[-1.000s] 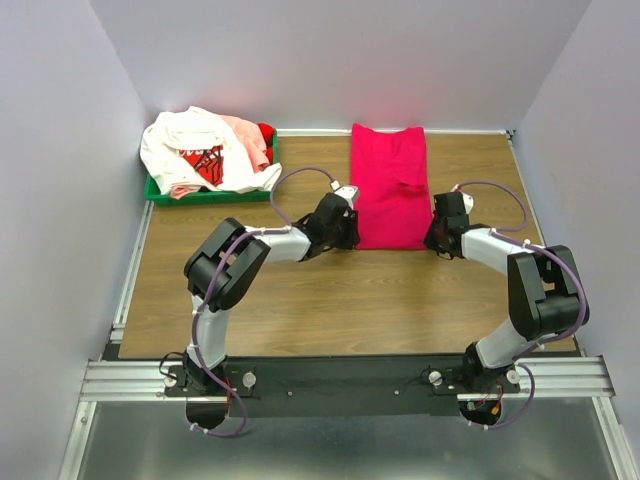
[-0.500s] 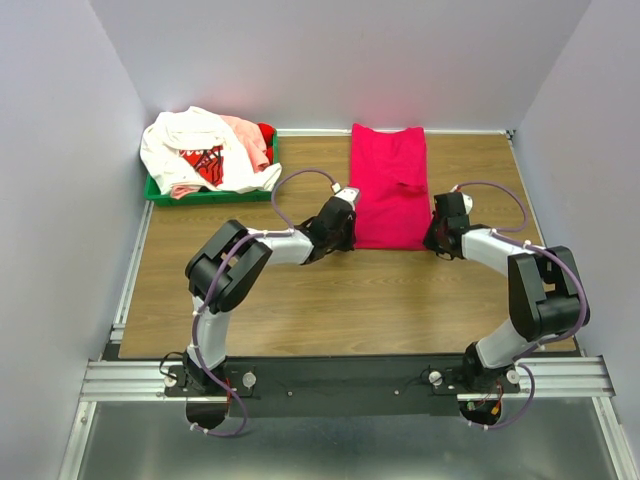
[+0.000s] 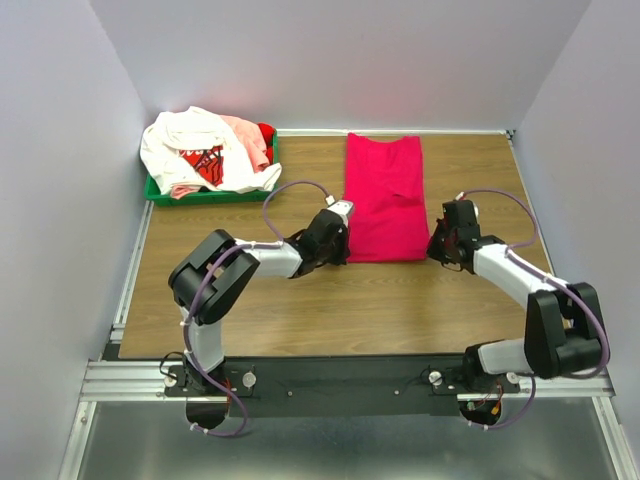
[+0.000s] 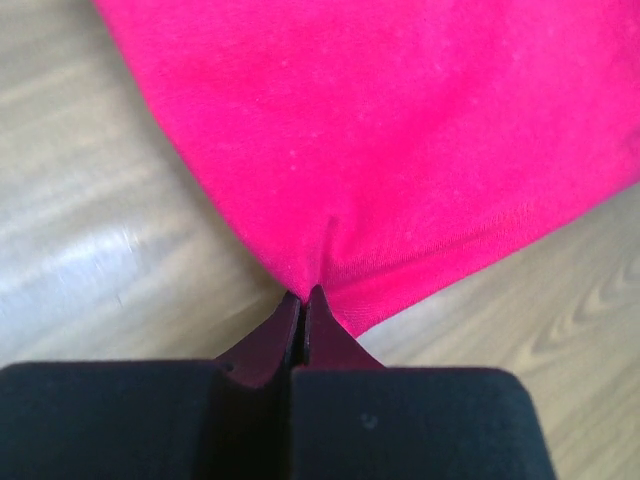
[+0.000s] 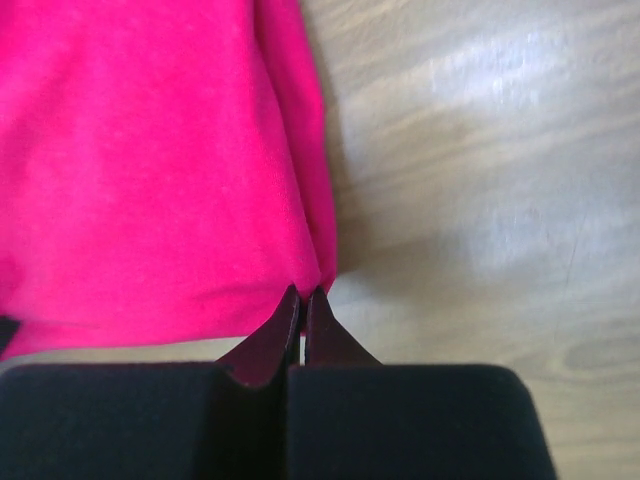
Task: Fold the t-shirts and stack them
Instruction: Fold the tshirt
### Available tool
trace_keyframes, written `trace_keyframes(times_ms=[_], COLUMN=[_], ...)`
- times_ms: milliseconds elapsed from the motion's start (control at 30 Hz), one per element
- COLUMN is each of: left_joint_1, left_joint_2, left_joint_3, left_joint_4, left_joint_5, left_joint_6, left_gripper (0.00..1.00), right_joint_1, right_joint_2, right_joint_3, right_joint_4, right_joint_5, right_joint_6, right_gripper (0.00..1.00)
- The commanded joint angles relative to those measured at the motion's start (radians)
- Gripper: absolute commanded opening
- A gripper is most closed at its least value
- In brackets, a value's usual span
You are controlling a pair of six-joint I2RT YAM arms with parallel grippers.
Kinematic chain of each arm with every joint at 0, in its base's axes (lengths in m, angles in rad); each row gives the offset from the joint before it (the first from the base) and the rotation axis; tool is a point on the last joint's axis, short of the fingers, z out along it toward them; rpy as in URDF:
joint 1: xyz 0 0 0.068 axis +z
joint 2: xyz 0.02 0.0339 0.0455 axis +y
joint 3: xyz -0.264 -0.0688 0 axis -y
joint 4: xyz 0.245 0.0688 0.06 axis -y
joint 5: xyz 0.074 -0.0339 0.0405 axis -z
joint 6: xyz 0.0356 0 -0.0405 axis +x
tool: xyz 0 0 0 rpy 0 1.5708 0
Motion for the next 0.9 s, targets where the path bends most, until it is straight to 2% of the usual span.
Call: trace_keyframes(times_ms=[0,300,400,433,467,567,867], left_joint_1=[-0.025,-0.095,-0.102,-0.106,-0.108,-0.120,-0.189], left_joint_2=[-0.028,-0.162,-0.227,-0.261,-0.277,-0.323,-0.399], left_joint_3=[-0.104,-0.271,-0.310,-0.317,-0.325,-0.344,-0.368], left_joint_4=[-0.128,-0.115,-0.115,-0.116,-0.116,-0.125,-0.179], left_joint_5=[0.068,0.098,0.085,0.082,0.081,0.079,-0.026], left_joint_6=[0.036,-0.048,-0.082,-0.100,-0.110,-0.139,-0.222], left_gripper=[0.00,0.00,0.12,0.25,0.32,0.42,0.43], right_joint_1=[0.001,0.069,0.092,0.107,0.116,0.142,0.159], right_joint_2=[-0.106,-0.293,-0.303,-0.301,-0.301,-0.303,-0.315], right_joint_3=[-0.041,-0.134,-0.159,-0.168,-0.170,-0.171,-0.173], right_joint_4=[-0.113,-0.234,-0.234,-0.234,-0.234,-0.236,-0.236], right_joint_5=[-0.041,-0.082,-0.082,-0.082,-0.084,-0.066,-0.061], right_joint_6=[0.019,0.088,0.104,0.113,0.115,0.128,0.131], right_gripper=[0.01,0.00,0.01,0.00,0.01,0.01,0.00])
